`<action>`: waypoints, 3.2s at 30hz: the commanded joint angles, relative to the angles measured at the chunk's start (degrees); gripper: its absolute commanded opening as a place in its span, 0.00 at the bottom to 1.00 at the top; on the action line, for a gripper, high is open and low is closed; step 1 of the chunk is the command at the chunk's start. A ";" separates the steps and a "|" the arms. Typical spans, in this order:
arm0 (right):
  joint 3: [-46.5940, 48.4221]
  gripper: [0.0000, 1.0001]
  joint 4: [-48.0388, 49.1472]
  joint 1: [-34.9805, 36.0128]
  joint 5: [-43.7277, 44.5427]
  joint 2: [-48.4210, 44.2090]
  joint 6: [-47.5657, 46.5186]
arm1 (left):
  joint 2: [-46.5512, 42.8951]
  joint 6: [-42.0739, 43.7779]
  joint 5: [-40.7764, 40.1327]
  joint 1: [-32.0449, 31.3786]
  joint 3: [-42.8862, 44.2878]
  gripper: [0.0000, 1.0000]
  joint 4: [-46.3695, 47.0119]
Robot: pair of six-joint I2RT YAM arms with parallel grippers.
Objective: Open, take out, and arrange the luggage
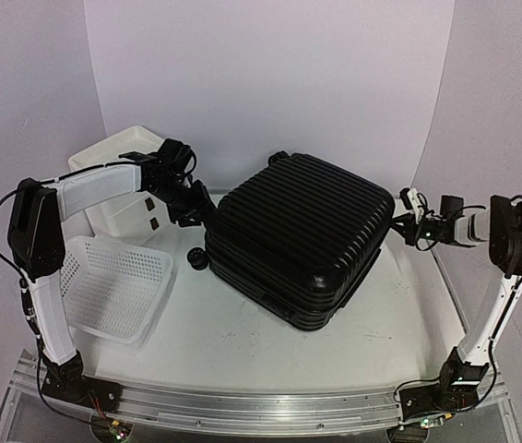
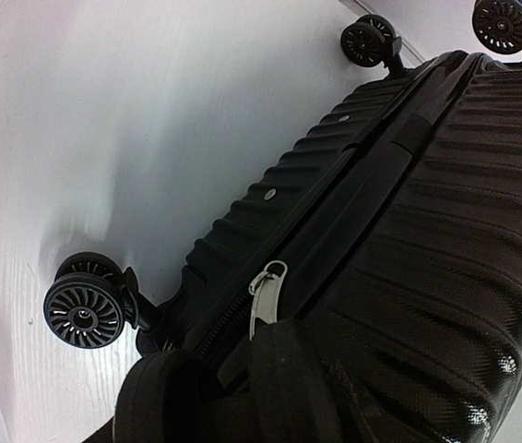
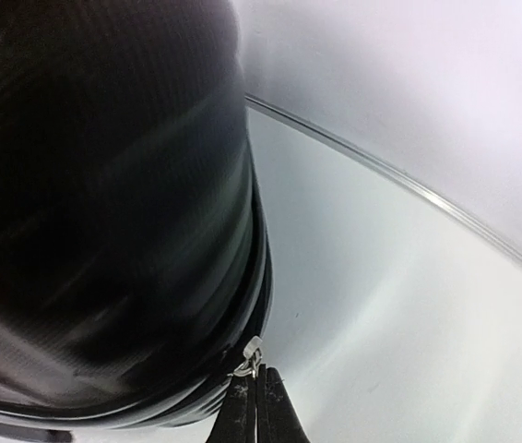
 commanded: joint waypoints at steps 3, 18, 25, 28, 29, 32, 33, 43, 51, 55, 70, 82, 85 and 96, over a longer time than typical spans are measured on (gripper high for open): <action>12.18 0.00 -1.92 -1.34 -8.75 6.66 -12.85 | 6.56 48.76 -19.97 -1.88 3.47 0.00 -2.06; -6.28 0.00 13.36 1.21 -13.47 -2.65 0.49 | 22.14 54.38 -15.94 -1.83 29.67 0.03 3.60; -23.25 0.00 14.07 4.96 -3.64 -18.56 5.83 | 28.08 55.51 -18.85 -1.71 36.90 0.52 5.91; -30.53 0.00 14.16 5.47 1.78 -25.62 10.72 | 24.75 51.27 -17.21 -1.71 34.86 0.78 5.10; -32.40 0.00 14.23 5.81 4.22 -27.71 13.20 | 22.95 49.00 -16.74 -1.71 33.68 0.83 4.28; -36.57 0.00 14.27 6.61 11.54 -33.54 21.04 | 17.37 40.49 -15.01 -1.63 30.48 0.99 0.62; -37.93 0.00 14.17 7.10 12.88 -34.81 21.93 | 15.70 38.13 -13.48 -1.62 29.77 0.99 -0.84; -41.82 0.00 9.00 8.83 14.16 -45.05 23.74 | -8.82 14.13 -2.71 -1.62 11.10 0.99 -15.19; -41.66 0.00 4.72 10.27 14.20 -47.89 22.52 | -15.04 -9.61 3.20 -11.43 -3.83 0.99 -6.90; -41.52 0.00 3.34 10.33 15.16 -48.58 22.66 | -11.96 -9.99 2.14 -13.92 -4.66 0.99 -5.57; -28.85 0.00 1.22 0.38 3.25 -35.26 13.33 | -2.91 7.78 -15.06 -13.90 -8.15 0.77 -12.61; 6.20 0.00 -22.21 -0.49 -10.02 -6.16 -13.84 | 2.03 15.05 -19.04 -13.75 -6.30 0.77 -13.74; 16.10 0.00 -21.82 -0.11 -13.53 3.08 -15.59 | 3.22 16.59 -19.29 -13.77 -5.53 0.77 -13.84; 47.43 0.00 -0.68 7.06 -17.67 32.52 9.36 | 4.13 23.15 -14.93 -13.36 -1.57 0.88 -13.77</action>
